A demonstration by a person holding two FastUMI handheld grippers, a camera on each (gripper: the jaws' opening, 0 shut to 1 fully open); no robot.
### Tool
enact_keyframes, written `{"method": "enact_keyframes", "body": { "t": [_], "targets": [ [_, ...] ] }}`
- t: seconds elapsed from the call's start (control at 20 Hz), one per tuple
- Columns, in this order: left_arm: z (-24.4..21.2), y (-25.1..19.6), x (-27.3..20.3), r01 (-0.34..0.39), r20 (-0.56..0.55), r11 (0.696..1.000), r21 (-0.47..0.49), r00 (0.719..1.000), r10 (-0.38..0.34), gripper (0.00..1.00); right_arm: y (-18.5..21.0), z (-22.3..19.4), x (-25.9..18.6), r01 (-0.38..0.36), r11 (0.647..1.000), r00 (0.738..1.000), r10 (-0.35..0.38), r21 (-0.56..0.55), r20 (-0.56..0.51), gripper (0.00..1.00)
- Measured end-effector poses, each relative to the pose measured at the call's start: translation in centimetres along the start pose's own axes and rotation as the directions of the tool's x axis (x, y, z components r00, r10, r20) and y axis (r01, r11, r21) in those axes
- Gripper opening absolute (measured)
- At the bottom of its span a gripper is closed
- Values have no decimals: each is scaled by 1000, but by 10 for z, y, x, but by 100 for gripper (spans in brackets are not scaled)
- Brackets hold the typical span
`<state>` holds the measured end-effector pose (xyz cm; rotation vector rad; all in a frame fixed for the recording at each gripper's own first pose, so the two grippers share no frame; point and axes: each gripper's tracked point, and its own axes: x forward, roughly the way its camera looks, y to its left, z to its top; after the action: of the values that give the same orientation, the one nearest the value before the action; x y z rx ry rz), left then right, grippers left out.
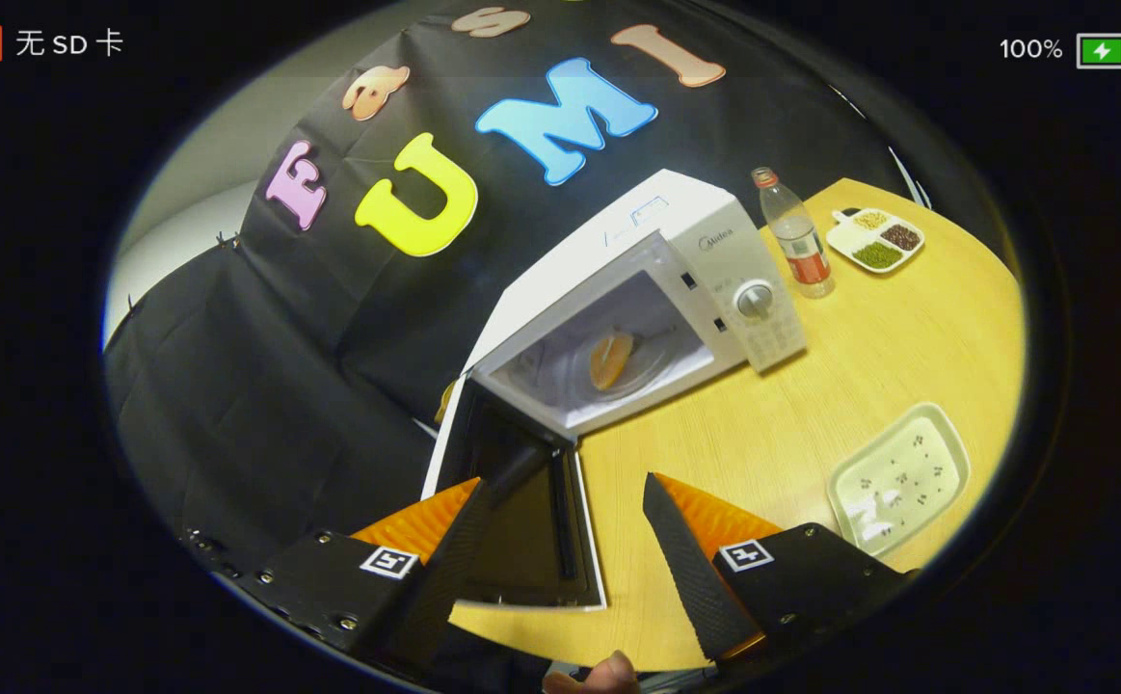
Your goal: Open the microwave oven with the left hand, put the food in, and close the microwave oven.
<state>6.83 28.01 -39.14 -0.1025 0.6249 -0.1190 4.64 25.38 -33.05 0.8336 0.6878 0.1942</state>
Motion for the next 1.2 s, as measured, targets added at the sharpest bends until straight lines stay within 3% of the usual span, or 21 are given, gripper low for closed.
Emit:
{"method": "enact_keyframes", "body": {
  "t": [0.05, 0.1, 0.2, 0.25, 0.35, 0.4, 0.5, 0.65, 0.7, 0.95, 1.05, 1.2],
  "targets": [
    [-8, 1, 3, 8, -18, 1000, 7, 1000, -8, 80, -4, -2, -19, 6, 1000, 1000, -6, -14, 3, 97],
    [-13, 0, 8, 20, -32, 1000, 16, 999, -20, 89, -9, -1, -33, 19, 999, 1000, -19, -33, 14, 98],
    [-26, -6, 13, 39, -64, 999, 34, 997, -37, 89, -14, -1, -54, 28, 998, 999, -26, -55, 27, 98],
    [-27, -13, 16, 53, -66, 998, 41, 997, -50, 84, -14, 0, -62, 23, 998, 999, -21, -57, 27, 98],
    [-29, -29, 23, 74, -80, 995, 71, 994, -68, 89, -17, 4, -76, 5, 999, 1000, -4, -53, 10, 97],
    [-31, -34, 25, 72, -89, 992, 105, 994, -62, 80, -18, 9, -85, -5, 998, 1000, 6, -57, 10, 97],
    [-31, -44, 29, 66, -82, 984, 165, 995, -53, 84, -28, 24, -105, -14, 996, 999, 17, -87, 41, 98],
    [-23, -66, 32, 13, -81, 965, 261, 997, 8, 79, -52, 34, -145, -29, 993, 999, 34, -111, 40, 97],
    [-15, -76, 35, 5, -71, 962, 275, 997, 15, 84, -63, 40, -161, -29, 994, 998, 34, -110, 47, 98],
    [8, -140, 65, 7, -80, 966, 257, 997, 14, 80, -104, 60, -220, -39, 991, 995, 50, -127, 88, 97],
    [7, -164, 78, 10, -97, 961, 277, 995, 17, 81, -122, 69, -229, -6, 992, 994, 20, -124, 109, 97],
    [9, -212, 101, 87, -99, 946, 314, 993, -58, 81, -123, 80, -229, 10, 997, 991, 1, -83, 135, 97]
  ]
}}
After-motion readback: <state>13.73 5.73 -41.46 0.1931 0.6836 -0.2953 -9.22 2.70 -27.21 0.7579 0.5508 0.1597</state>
